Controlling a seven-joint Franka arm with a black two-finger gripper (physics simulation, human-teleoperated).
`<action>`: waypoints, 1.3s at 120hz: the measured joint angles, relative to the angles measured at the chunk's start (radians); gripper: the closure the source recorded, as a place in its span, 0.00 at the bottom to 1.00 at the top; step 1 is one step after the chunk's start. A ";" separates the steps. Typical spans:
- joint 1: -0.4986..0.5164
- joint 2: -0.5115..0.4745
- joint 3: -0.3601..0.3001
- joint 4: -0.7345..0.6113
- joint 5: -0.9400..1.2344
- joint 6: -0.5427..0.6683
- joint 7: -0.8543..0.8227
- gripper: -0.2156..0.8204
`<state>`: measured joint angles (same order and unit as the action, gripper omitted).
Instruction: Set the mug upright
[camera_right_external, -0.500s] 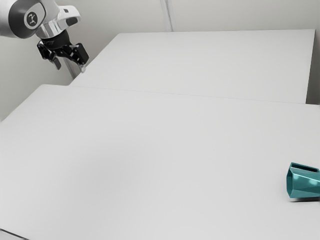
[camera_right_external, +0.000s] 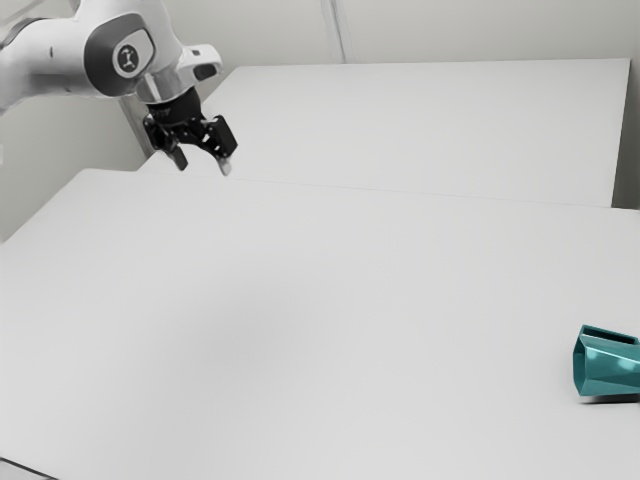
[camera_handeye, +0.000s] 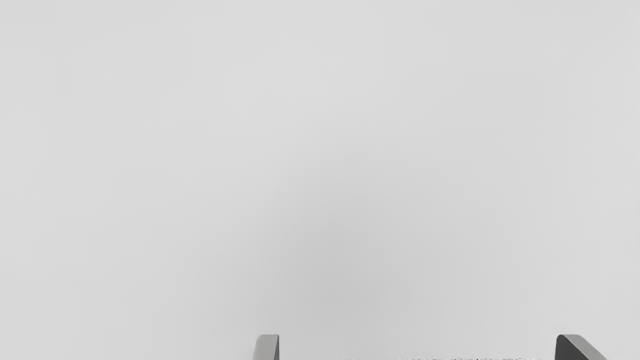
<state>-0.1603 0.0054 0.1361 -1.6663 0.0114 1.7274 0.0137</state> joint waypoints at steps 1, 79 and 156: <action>-0.001 0.005 -0.003 0.000 -0.005 0.000 0.000 0.21; -0.212 0.307 -0.186 -0.093 -0.702 0.343 0.020 0.21; -0.394 0.509 -0.268 -0.048 -1.014 0.659 0.023 0.21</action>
<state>-0.5545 0.5148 -0.1321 -1.7145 -1.0029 2.3867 0.0365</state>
